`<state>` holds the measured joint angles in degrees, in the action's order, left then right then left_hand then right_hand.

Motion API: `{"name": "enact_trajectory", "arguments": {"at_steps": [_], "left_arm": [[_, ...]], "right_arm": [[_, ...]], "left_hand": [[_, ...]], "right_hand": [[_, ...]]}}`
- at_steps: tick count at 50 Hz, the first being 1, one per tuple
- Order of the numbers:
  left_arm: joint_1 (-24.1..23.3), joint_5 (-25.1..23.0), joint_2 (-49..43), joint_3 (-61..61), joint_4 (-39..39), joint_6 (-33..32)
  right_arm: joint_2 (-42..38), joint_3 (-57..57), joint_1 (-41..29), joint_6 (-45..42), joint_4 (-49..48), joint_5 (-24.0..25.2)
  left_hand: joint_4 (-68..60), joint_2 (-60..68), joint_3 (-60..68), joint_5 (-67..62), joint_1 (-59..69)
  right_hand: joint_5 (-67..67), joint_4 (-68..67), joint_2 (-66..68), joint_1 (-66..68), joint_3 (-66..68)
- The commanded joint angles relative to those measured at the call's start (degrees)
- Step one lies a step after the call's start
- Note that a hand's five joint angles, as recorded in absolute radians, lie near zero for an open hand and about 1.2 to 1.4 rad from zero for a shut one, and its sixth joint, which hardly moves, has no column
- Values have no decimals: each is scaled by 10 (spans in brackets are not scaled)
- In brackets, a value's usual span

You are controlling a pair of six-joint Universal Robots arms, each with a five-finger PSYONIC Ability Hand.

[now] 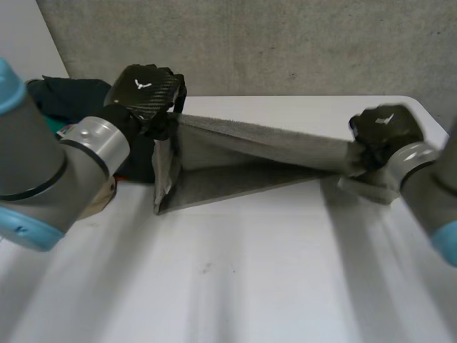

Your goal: Fold the laundry.

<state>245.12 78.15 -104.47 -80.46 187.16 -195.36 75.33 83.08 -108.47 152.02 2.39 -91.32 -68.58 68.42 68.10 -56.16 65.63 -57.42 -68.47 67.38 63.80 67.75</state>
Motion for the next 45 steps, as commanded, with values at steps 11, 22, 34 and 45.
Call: {"name": "enact_trajectory", "arguments": {"at_steps": [11, 22, 34, 45], "left_arm": [[4, -3, -30, -73, -53, -17], [4, 16, -180, 145, 129, -83], [13, 92, -144, 256, 361, -78], [9, 87, -42, 55, 248, -78]], "right_arm": [[69, -24, 90, -175, 289, 75], [-62, -165, 83, -78, 55, 13], [-14, -195, 61, 23, -321, -2], [-13, -173, 63, 22, -106, 73]], "left_hand": [[-114, 116, 119, -138, 144], [-114, 116, 119, -138, 144], [-114, 116, 119, -138, 144], [-114, 116, 119, -138, 144]], "right_hand": [[-126, -115, 126, 162, 123], [-126, -115, 126, 162, 123], [-126, -115, 126, 162, 123], [-126, -115, 126, 162, 123]]}}
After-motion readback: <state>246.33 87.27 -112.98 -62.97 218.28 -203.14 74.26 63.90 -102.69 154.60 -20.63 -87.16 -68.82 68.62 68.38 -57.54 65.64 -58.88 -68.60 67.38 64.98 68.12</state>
